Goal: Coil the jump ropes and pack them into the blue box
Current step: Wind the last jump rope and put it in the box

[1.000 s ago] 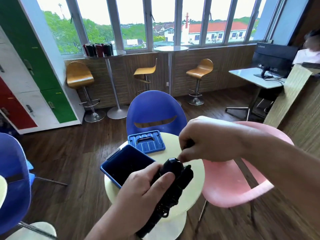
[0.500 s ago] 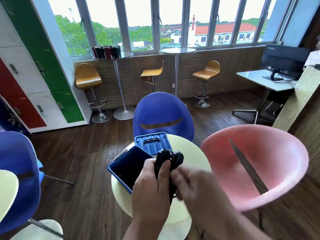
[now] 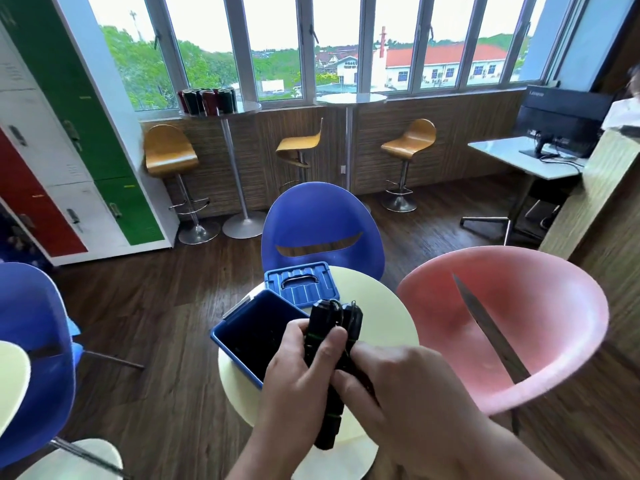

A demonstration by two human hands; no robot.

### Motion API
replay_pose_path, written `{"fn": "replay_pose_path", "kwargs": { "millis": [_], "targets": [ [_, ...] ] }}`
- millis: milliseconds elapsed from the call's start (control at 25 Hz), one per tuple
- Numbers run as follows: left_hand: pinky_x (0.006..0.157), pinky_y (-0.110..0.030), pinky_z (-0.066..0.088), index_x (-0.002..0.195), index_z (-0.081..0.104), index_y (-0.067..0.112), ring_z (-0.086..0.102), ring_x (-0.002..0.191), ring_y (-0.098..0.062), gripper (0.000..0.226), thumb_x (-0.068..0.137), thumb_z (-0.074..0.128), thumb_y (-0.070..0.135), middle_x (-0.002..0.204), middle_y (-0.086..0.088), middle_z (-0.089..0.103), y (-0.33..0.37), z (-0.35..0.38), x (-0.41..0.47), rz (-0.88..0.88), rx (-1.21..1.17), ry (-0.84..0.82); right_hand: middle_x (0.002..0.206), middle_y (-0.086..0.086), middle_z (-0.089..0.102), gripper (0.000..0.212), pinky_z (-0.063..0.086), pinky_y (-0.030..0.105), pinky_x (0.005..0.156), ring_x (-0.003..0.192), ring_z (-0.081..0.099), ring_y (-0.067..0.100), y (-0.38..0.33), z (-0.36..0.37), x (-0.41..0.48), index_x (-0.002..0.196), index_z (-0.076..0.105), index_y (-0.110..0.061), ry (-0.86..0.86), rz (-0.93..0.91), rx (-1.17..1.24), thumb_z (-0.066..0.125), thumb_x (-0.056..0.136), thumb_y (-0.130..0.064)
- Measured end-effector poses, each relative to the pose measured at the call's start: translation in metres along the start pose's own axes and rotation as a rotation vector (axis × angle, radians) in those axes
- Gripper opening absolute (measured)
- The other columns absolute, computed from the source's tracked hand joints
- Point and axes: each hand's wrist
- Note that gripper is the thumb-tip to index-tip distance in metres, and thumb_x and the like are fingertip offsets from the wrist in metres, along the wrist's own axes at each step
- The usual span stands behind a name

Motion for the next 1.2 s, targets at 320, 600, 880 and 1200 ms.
{"fn": "replay_pose_path", "kwargs": {
  "millis": [320,600,880,1200],
  "targets": [
    [0.072,-0.05,0.051,0.097,0.068,0.023,0.064,0.077,-0.022,0.032,0.078,0.064,0.049,0.084,-0.013,0.068,-0.003,-0.004,0.0,-0.087,-0.164,-0.079,0.082,-0.021,0.058,0.056,0.05,0.025,0.064,0.062,0.054,-0.003,0.006,-0.026,-0.001,0.103,0.057,-0.037,-0.045,0.031,0.152,0.055,0.067,-0.08],
    [0.079,-0.045,0.058,0.108,0.066,0.012,0.071,0.084,-0.033,0.045,0.088,0.063,0.052,0.095,-0.016,0.075,-0.003,-0.005,0.001,-0.137,-0.272,-0.069,0.08,-0.007,0.068,0.042,0.054,0.036,0.062,0.063,0.063,0.014,0.015,-0.019,-0.012,0.101,0.065,-0.038,-0.029,0.23,0.705,0.068,0.07,-0.066],
    [0.087,-0.049,0.054,0.118,0.071,0.009,0.071,0.094,-0.036,0.063,0.088,0.06,0.063,0.115,-0.027,0.072,-0.009,-0.003,0.003,-0.3,-0.394,-0.069,0.081,0.009,0.074,0.046,0.058,0.046,0.064,0.068,0.072,0.025,0.035,0.008,-0.005,0.089,0.074,-0.02,0.034,0.538,1.096,0.064,0.069,-0.061],
    [0.05,-0.033,0.055,0.095,0.082,0.006,0.071,0.064,-0.021,0.056,0.089,0.048,0.05,0.084,-0.014,0.075,-0.016,0.02,-0.007,-0.352,-0.754,-0.182,0.108,0.0,0.076,0.032,0.056,0.045,0.088,0.096,0.068,0.02,0.025,0.069,-0.004,0.105,0.08,-0.032,-0.133,0.725,1.453,0.055,0.095,-0.05]
  ]
}}
Point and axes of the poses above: each hand's wrist, its own x-axis towards the middle knuckle, its own z-axis out of the palm, y = z × x
